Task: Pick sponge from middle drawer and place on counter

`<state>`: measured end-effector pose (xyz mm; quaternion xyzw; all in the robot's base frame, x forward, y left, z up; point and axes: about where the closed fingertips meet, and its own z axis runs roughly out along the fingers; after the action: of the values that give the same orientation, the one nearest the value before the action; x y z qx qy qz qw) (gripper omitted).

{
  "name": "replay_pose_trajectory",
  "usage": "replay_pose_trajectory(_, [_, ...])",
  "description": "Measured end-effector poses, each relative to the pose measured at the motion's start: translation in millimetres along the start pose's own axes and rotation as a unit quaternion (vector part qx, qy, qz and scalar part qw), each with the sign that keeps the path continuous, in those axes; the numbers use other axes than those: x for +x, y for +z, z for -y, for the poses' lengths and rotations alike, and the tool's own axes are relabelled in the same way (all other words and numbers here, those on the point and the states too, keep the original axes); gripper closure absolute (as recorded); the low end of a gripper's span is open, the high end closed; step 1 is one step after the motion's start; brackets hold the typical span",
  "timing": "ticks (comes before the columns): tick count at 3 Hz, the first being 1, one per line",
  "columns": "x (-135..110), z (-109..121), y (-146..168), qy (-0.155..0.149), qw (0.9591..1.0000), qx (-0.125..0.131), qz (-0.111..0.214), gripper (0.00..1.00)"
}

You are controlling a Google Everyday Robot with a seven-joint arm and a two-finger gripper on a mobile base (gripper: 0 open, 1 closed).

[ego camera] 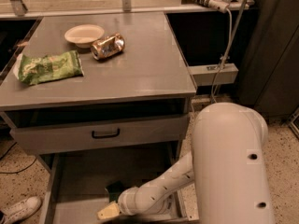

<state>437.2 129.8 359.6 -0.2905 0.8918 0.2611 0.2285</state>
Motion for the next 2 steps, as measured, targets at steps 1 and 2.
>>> replay_pose_trajectory(1, [0.0,0.0,0.0,0.000,1.0000,0.000,0.000,0.19])
replay_pose_trajectory(2, [0.0,0.0,0.0,0.000,1.0000,0.000,0.000,0.42])
